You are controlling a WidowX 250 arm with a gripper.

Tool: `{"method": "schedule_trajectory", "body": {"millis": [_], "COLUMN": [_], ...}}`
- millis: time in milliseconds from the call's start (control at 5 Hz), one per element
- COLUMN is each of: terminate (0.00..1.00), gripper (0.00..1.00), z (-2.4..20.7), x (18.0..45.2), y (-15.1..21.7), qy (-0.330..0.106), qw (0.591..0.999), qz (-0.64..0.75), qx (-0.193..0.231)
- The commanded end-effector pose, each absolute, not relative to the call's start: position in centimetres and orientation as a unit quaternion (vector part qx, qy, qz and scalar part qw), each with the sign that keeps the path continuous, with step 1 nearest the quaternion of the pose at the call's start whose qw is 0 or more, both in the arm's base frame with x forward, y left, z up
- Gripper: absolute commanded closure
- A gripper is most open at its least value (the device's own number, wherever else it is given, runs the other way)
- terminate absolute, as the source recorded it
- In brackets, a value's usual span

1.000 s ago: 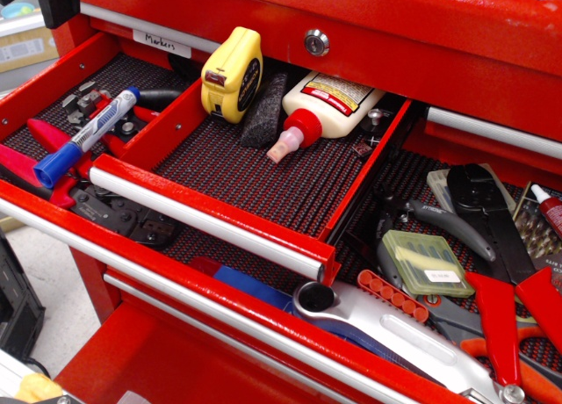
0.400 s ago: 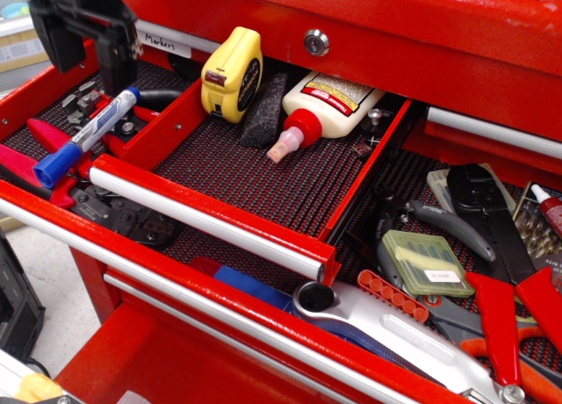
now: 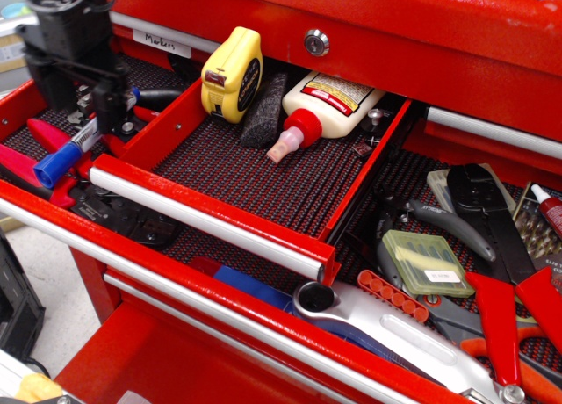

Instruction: Pick up blue pen and put into drawer

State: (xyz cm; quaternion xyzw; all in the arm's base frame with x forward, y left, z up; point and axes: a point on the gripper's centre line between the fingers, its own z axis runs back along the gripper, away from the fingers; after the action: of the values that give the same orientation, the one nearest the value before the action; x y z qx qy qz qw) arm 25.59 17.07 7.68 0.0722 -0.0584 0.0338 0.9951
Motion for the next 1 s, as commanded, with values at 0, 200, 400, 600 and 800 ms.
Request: {"method": "schedule_trajectory", "body": {"millis": [0, 200, 400, 600, 800], "terminate": [0.00, 0.00, 0.00, 0.00, 0.00], "gripper": [0.00, 0.00, 1.00, 1.00, 1.00], "z": [6.5, 5.1, 5.5, 7.5, 11.4], "x": [25.5, 25.6, 25.8, 25.7, 25.4], "y": [18.7, 18.3, 17.7, 17.0, 15.4], "qy": [-0.096, -0.109, -0.105, -0.087, -0.057], "qw": [0.991, 0.989, 0.988, 0.991, 0.992], "qz": [0.047, 0.074, 0.093, 0.086, 0.094], "qx": [0.081, 0.074, 0.070, 0.053, 0.065]}}
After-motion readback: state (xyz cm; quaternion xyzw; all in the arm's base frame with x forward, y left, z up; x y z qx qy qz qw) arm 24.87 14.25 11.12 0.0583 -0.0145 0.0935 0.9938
